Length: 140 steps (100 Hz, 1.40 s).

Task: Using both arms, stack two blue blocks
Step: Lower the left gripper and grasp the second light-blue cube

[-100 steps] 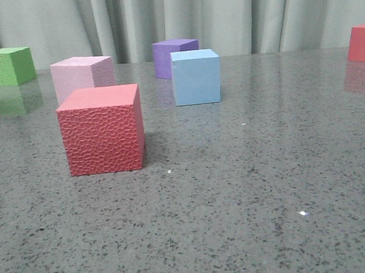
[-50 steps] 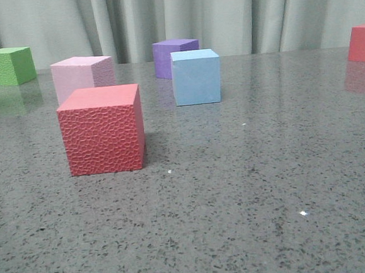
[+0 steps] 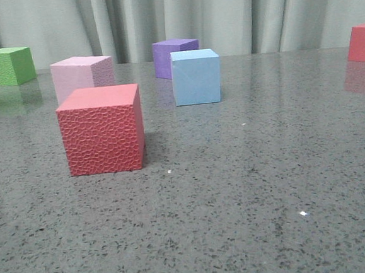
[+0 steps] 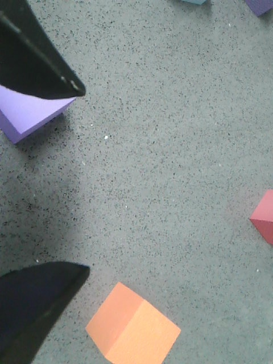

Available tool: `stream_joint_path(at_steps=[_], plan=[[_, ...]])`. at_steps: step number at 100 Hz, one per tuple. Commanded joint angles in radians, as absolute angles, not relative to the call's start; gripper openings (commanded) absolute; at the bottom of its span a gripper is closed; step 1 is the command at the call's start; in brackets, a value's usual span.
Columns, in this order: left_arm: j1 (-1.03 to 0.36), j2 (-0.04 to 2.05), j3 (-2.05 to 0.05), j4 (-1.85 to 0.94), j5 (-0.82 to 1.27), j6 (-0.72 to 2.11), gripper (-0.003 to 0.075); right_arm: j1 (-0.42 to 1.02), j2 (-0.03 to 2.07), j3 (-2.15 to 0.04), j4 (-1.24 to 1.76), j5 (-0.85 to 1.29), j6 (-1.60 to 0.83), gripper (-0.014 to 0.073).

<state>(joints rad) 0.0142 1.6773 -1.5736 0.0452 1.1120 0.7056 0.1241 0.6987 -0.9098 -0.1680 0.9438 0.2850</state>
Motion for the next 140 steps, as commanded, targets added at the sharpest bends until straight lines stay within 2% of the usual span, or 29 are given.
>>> stream_joint_path(at_steps=[1,140], plan=[[0.014,1.635,-1.605,0.055,1.084,0.721,0.064,0.12,0.696,-0.933,-0.18,0.873,0.274,0.058],[0.014,1.683,-1.605,0.141,1.084,0.768,0.064,0.12,0.696,-0.933,-0.18,0.874,0.274,0.058]])
